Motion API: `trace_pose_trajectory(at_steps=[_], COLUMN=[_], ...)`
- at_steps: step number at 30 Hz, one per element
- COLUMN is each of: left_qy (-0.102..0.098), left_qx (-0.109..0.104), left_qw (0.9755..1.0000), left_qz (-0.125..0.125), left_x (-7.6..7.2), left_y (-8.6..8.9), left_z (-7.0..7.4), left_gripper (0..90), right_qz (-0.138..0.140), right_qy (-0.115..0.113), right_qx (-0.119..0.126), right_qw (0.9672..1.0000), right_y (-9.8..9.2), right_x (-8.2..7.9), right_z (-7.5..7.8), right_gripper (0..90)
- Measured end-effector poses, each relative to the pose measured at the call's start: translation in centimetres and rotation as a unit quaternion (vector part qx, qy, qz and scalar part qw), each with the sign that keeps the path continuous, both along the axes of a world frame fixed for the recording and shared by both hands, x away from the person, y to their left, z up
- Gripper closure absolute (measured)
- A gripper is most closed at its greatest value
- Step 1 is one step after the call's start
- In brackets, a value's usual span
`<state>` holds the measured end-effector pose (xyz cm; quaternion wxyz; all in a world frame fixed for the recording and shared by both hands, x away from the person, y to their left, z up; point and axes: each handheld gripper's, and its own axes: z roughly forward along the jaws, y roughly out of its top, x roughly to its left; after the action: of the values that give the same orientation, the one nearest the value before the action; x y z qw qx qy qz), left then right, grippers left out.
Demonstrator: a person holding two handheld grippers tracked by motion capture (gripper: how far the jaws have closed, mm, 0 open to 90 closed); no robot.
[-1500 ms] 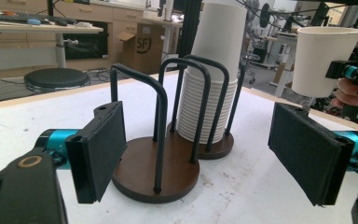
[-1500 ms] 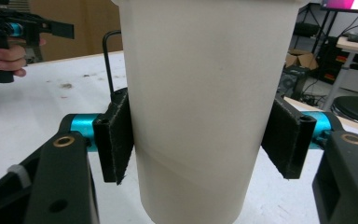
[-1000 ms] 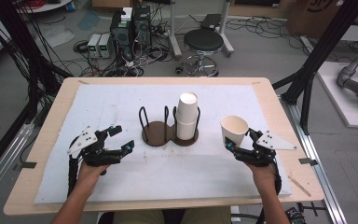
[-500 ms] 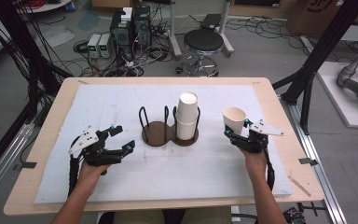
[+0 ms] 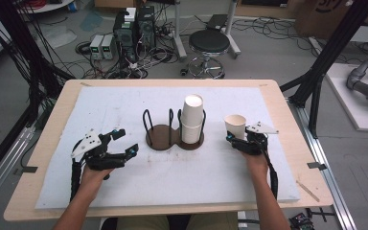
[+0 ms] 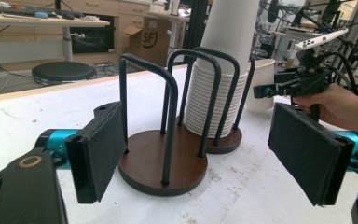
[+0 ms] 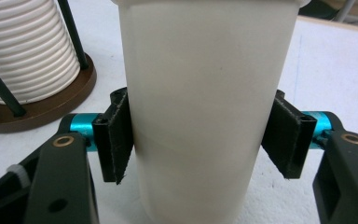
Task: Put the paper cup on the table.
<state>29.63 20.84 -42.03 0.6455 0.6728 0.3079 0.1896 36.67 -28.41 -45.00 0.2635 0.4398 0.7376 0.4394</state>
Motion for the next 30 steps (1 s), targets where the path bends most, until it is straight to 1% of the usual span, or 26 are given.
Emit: trace_pose_trajectory(at_steps=[5, 8, 11, 13, 17, 18, 20, 22, 26, 28, 30], left_qy=[0.003, 0.004, 0.005, 0.007, 0.008, 0.009, 0.011, 0.014, 0.014, 0.015, 0.015], left_qx=[0.002, 0.004, 0.003, 0.004, 0.003, 0.004, 0.004, 0.005, 0.005, 0.005, 0.004], left_qw=[1.0, 1.0, 1.0, 0.9999, 0.9999, 0.9999, 0.9999, 0.9999, 0.9999, 0.9998, 0.9999], left_qz=[0.003, 0.006, 0.007, 0.008, 0.008, 0.008, 0.008, 0.008, 0.007, 0.007, 0.007], left_x=[0.0, 0.0, 0.0, 0.1, 0.1, 0.1, 0.1, 0.1, 0.1, 0.1, 0.1], left_y=[0.0, 0.1, 0.1, 0.2, 0.2, 0.2, 0.2, 0.1, 0.1, 0.1, 0.1], left_z=[0.0, 0.0, 0.0, -0.1, -0.1, -0.1, -0.1, -0.1, -0.1, -0.1, -0.1], left_gripper=[19.1, 19.1, 19.2, 19.2, 19.4, 19.4, 19.5, 19.5, 19.5, 19.5, 19.5], right_qz=[-0.002, 0.002, 0.008, 0.009, 0.013, 0.015, 0.017, 0.019, 0.021, 0.021, 0.016], right_qy=[0.015, 0.022, 0.028, 0.034, 0.04, 0.046, 0.042, 0.041, 0.043, 0.042, 0.045], right_qx=[0.009, 0.002, -0.019, -0.019, -0.015, -0.013, -0.019, -0.02, -0.02, -0.017, -0.011], right_qw=[0.9998, 0.9997, 0.9994, 0.9992, 0.999, 0.9988, 0.9988, 0.9988, 0.9986, 0.9988, 0.9988], right_y=[-0.3, -0.5, -0.6, -0.8, -1.3, -1.5, -1.6, -1.6, -1.6, -1.7, -1.8], right_x=[0.0, -0.2, -0.6, -0.9, -1.2, -1.3, -1.5, -1.5, -1.6, -1.6, -1.6], right_z=[0.1, 0.3, 0.6, 0.6, 0.4, 0.4, 0.3, 0.2, 0.2, 0.2, 0.1], right_gripper=[33.6, 33.7, 33.7, 33.7, 33.6, 33.4, 33.2, 32.4, 30.4, 28.0, 23.0])
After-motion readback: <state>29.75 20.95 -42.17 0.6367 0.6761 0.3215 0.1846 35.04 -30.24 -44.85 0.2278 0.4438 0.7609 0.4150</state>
